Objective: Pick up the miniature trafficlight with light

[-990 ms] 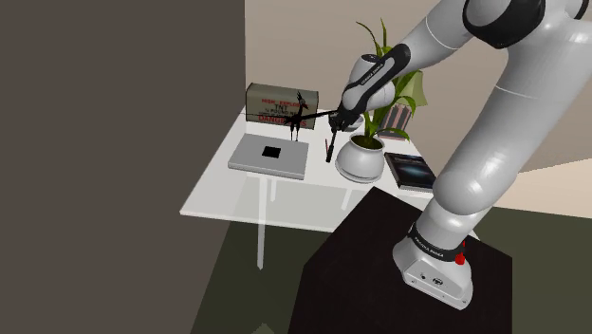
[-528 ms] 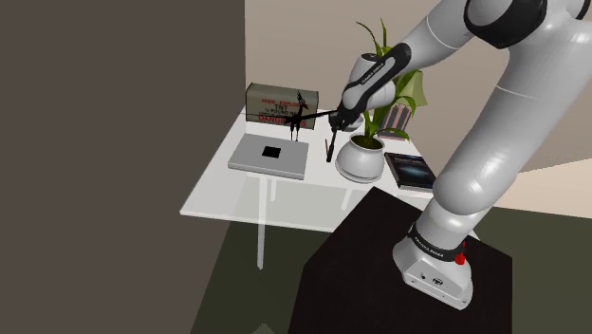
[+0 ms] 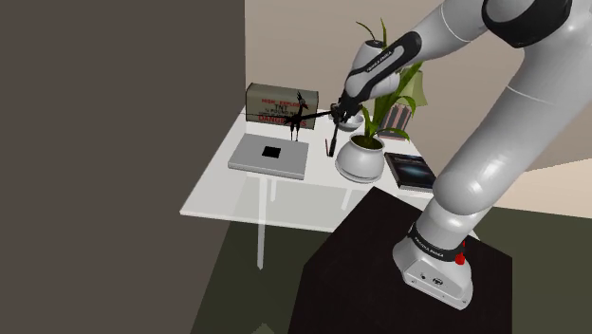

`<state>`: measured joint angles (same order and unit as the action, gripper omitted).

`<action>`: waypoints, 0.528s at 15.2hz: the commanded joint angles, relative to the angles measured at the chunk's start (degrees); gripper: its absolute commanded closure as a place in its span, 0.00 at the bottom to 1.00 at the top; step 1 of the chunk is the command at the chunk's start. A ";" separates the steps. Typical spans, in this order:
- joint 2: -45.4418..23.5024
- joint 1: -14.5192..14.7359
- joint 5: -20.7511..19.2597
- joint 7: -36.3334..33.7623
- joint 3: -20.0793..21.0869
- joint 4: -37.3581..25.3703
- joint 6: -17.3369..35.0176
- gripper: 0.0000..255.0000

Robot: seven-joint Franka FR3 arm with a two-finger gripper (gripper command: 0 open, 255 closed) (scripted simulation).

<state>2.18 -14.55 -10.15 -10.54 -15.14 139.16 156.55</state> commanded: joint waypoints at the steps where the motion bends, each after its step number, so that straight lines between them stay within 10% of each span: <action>1: 1.18 0.06 -0.23 -0.16 0.11 -0.46 -1.64 1.00; 8: 3.94 0.13 -0.39 -0.02 0.31 -1.99 -5.89 1.00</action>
